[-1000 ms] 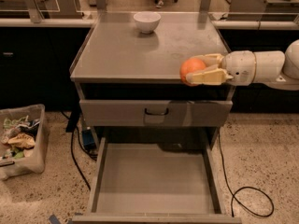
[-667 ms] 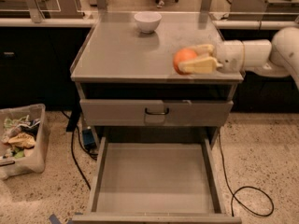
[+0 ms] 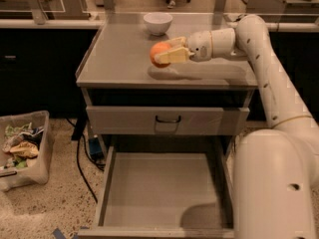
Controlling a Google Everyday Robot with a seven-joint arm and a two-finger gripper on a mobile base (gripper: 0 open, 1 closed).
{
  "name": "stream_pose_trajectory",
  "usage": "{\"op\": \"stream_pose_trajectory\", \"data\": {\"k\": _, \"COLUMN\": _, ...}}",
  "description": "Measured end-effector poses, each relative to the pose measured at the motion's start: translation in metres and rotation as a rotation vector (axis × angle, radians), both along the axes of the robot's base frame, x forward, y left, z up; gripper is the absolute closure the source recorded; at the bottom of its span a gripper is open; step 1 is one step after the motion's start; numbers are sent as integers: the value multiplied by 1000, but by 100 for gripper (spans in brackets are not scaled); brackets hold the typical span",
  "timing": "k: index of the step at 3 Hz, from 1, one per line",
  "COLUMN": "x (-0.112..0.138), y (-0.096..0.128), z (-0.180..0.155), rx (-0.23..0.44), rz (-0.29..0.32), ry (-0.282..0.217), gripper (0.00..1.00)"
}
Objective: Pick orange from middle drawer and place on counter
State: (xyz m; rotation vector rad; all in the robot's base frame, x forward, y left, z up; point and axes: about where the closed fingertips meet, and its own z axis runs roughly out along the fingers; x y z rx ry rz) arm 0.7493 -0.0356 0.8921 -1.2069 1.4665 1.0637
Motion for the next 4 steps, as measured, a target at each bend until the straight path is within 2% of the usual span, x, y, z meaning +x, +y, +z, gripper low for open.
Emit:
{"op": "stream_pose_trajectory", "data": {"k": 1, "x": 8, "y": 7, "z": 24, "rx": 16, "rz": -6, "ry": -51, "gripper": 100}}
{"op": "stream_pose_trajectory", "data": {"k": 2, "x": 8, "y": 6, "z": 23, "rx": 15, "rz": -7, "ry": -51, "gripper": 100}}
{"op": "stream_pose_trajectory", "data": {"k": 3, "x": 18, "y": 8, "z": 12, "rx": -14, "rz": -21, "ry": -44, "gripper": 100}}
{"op": "stream_pose_trajectory", "data": {"k": 4, "x": 49, "y": 4, "z": -26, "rx": -79, "rz": -69, "ry": -7, "gripper": 100}}
